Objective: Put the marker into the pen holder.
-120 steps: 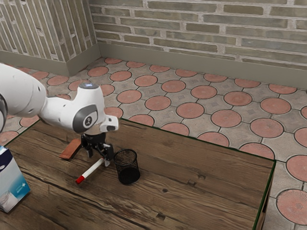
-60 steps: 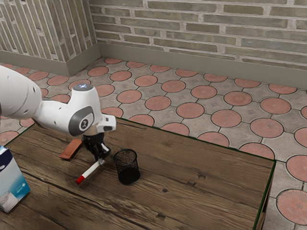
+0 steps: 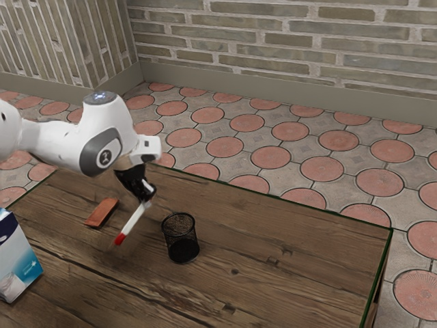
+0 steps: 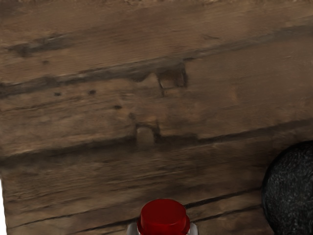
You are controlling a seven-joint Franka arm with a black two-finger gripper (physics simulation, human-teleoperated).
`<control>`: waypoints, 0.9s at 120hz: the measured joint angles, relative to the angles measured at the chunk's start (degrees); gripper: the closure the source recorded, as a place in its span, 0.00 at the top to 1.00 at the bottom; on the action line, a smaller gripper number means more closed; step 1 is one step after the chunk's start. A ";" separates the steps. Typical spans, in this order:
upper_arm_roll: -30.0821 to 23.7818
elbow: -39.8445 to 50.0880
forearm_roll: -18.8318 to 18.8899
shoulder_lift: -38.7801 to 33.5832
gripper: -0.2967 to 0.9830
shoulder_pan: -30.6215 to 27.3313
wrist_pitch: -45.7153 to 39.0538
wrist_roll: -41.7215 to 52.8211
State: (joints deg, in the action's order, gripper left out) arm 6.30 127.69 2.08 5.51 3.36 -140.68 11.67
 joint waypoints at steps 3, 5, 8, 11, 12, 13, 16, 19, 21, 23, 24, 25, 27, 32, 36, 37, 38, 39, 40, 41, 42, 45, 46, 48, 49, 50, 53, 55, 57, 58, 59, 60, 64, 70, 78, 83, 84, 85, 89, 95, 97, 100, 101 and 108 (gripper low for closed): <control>-0.73 0.89 0.00 -2.44 0.16 0.07 0.00 -0.07; -1.16 1.52 0.04 -4.18 0.15 0.19 0.01 -0.12; -1.81 2.49 0.04 -7.09 0.15 0.36 0.02 -0.17; -2.70 3.62 0.03 -10.28 0.15 0.32 0.02 -0.21; -3.00 4.08 0.04 -11.34 0.15 0.30 0.01 -0.23; -3.28 4.48 0.05 -12.33 0.15 0.28 0.00 -0.25; -4.23 5.61 0.02 -15.00 0.15 0.13 -0.17 -0.29; -5.14 6.51 0.01 -17.36 0.15 0.07 -0.42 -0.34; -5.63 7.09 0.01 -18.89 0.15 0.07 -0.64 -0.37; -6.21 7.69 0.01 -20.35 0.15 0.02 -0.87 -0.41; -6.49 8.02 0.02 -21.06 0.15 0.01 -0.98 -0.43; -6.81 8.38 0.01 -21.75 0.15 -0.02 -1.10 -0.45; -7.50 9.09 -0.04 -23.00 0.15 -0.03 -1.40 -0.50; -9.47 10.30 -0.35 -25.02 0.15 -0.05 -2.23 -0.60; -10.93 10.64 -0.67 -25.38 0.15 -0.03 -2.94 -0.67; -11.20 10.58 -0.75 -25.28 0.15 -0.02 -3.11 -0.68; -11.44 10.35 -0.79 -24.95 0.15 -0.03 -3.27 -0.70; -11.63 10.16 -0.85 -24.65 0.15 -0.04 -3.43 -0.72; -11.80 9.79 -0.89 -24.17 0.15 -0.05 -3.59 -0.74; -11.95 9.35 -0.94 -23.62 0.15 -0.05 -3.73 -0.75; -12.07 8.89 -0.96 -23.08 0.15 -0.06 -3.88 -0.77; -12.33 7.43 -1.07 -21.47 0.15 -0.08 -4.26 -0.81; -12.39 6.85 -1.09 -20.85 0.15 -0.08 -4.38 -0.82; -12.48 5.87 -1.16 -19.81 0.15 -0.09 -4.60 -0.83; -12.51 5.36 -1.20 -19.27 0.15 -0.09 -4.71 -0.83; -12.56 4.81 -1.22 -18.67 0.15 -0.10 -4.81 -0.84; -12.66 3.36 -1.30 -17.05 0.15 -0.11 -5.09 -0.86; -12.71 2.53 -1.35 -16.10 0.15 -0.12 -5.26 -0.87; -12.74 1.73 -1.41 -15.17 0.15 -0.12 -5.41 -0.85; -12.76 1.36 -1.44 -14.73 0.15 -0.12 -5.48 -0.85; -12.77 1.05 -1.45 -14.34 0.15 -0.12 -5.55 -0.85; -12.78 0.78 -1.48 -14.00 0.15 -0.13 -5.61 -0.84; -12.82 -0.01 -1.50 -12.57 0.15 -0.14 -6.07 -0.85; -12.87 -0.56 -1.50 -10.77 0.15 -0.19 -6.85 -0.91; -12.74 -0.71 -1.61 -8.91 0.15 -0.16 -7.69 -0.90; -12.65 -0.51 -1.63 -7.53 0.15 -0.21 -8.34 -0.93; -12.64 -0.48 -1.64 -7.24 0.15 -0.24 -8.47 -0.93; -12.65 -0.46 -1.65 -6.98 0.15 -0.28 -8.59 -0.94; -12.80 -0.38 -1.67 -6.27 0.15 -0.58 -9.03 -0.95; -13.66 -0.31 -1.73 -5.59 0.15 -1.68 -9.59 -0.94; -13.29 -0.30 -1.73 -5.32 0.15 -1.38 -9.80 -0.94; -12.00 -0.28 -1.72 -4.91 0.15 -0.22 -10.09 -0.96; -11.85 -0.27 -1.72 -4.80 0.15 -0.11 -10.17 -0.95; -11.47 -0.21 -1.73 -4.34 0.15 0.01 -10.71 -1.00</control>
State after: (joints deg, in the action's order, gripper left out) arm -5.17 127.49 0.34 1.17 3.37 -151.39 10.67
